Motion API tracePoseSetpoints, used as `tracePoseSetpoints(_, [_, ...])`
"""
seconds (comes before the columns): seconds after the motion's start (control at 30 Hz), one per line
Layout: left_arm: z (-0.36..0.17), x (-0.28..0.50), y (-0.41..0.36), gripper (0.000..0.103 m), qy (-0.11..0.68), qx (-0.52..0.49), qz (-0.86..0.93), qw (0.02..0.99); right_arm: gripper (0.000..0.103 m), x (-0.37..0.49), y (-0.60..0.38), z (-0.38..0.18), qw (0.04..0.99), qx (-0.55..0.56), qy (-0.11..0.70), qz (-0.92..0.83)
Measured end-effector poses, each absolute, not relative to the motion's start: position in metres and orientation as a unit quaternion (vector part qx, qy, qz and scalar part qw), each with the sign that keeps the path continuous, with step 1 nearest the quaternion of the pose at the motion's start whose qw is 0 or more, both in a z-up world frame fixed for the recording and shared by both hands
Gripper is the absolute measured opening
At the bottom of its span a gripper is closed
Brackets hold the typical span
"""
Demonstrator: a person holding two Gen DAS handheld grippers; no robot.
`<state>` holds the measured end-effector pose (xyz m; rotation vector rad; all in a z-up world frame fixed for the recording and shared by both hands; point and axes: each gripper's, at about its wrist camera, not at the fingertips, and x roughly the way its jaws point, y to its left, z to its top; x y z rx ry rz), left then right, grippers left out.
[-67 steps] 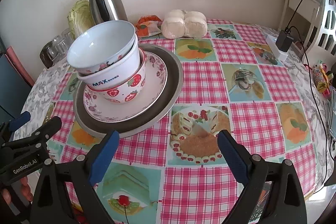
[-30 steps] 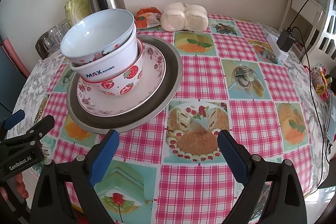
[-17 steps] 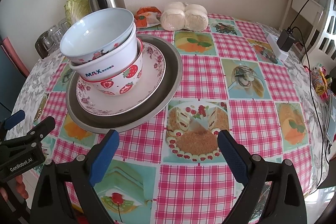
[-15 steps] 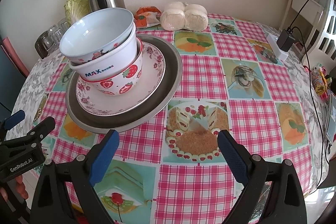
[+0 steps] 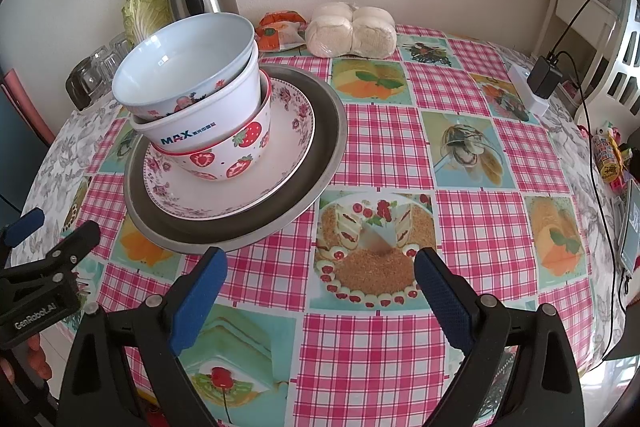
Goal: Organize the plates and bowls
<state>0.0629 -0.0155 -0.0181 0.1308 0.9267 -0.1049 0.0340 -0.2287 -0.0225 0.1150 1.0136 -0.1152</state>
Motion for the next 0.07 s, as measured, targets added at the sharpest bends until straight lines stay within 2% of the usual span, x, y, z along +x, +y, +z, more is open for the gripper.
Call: tracePoseSetpoints(0.07, [-0.0182,0.0633,-0.0159,0.103,0.448,0.063,-0.055,0.89,0.095,0.0341,-0.2288,-0.0227,0.871,0.055,0.485,-0.055])
